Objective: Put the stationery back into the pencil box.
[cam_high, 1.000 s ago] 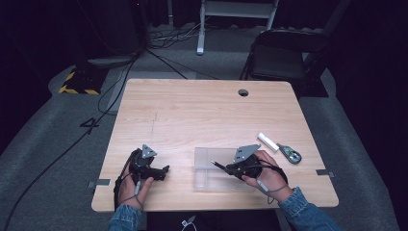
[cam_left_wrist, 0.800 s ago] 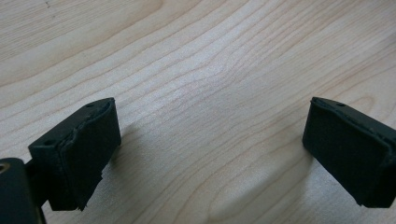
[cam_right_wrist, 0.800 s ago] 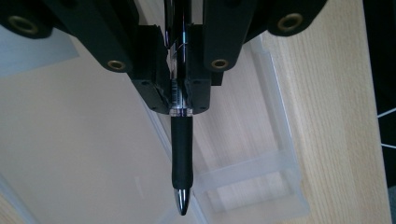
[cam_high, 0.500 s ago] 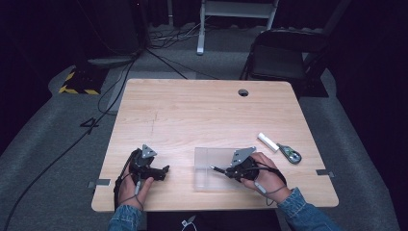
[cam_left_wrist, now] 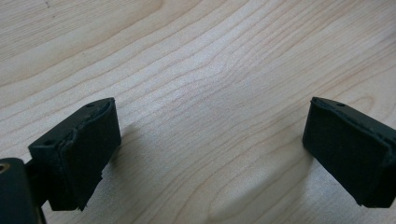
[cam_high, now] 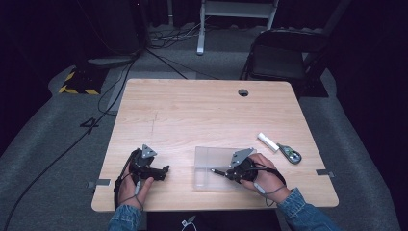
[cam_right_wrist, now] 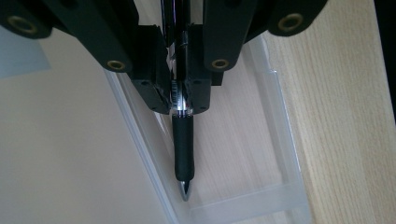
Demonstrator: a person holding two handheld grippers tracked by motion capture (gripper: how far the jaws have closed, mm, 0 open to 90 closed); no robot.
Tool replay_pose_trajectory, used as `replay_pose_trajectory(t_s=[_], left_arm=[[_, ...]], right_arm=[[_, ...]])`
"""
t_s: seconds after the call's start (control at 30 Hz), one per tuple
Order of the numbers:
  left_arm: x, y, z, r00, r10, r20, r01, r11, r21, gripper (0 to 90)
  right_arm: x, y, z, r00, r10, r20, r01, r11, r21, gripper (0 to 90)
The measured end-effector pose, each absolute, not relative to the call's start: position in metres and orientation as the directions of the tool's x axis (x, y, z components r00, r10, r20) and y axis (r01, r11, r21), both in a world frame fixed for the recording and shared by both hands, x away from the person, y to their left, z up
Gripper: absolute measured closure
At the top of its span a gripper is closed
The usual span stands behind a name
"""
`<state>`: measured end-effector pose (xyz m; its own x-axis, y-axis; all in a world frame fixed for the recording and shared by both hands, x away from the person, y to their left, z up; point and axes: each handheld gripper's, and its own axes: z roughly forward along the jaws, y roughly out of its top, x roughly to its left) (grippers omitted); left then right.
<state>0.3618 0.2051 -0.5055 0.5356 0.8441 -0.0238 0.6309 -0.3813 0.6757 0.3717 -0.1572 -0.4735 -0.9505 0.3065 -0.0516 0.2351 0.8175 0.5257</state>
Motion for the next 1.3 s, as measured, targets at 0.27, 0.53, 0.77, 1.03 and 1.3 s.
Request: replay_pose_trajectory(t_s=[0.27, 0.53, 0.77, 1.03, 1.3], left_arm=[[0.362, 0.205, -0.505, 0.535, 0.844, -0.024, 0.631, -0.381, 0.676, 4.6], [0.362, 0.205, -0.505, 0.535, 0.845, -0.027, 0.633, -0.380, 0.674, 4.6], [0.362, 0.205, -0.505, 0.535, 0.844, -0.024, 0.631, -0.381, 0.676, 4.6], [0.362, 0.205, -0.505, 0.535, 0.844, -0.024, 0.631, -0.381, 0.676, 4.6], [0.362, 0.205, -0.505, 0.535, 0.844, -0.024, 0.631, -0.381, 0.676, 4.6]], right_arm=[[0.369, -0.161, -0.466, -0.945, 0.319, -0.068, 0.231, 0.804, 0.548, 74.0], [0.364, -0.162, -0.464, -0.953, 0.302, 0.010, 0.262, 0.810, 0.525, 81.6], [0.363, -0.159, -0.472, -0.954, 0.297, 0.042, 0.279, 0.826, 0.490, 75.6], [0.364, -0.159, -0.472, -0.955, 0.295, 0.000, 0.258, 0.834, 0.487, 63.3], [0.366, -0.160, -0.473, -0.960, 0.280, -0.021, 0.233, 0.834, 0.500, 60.0]])
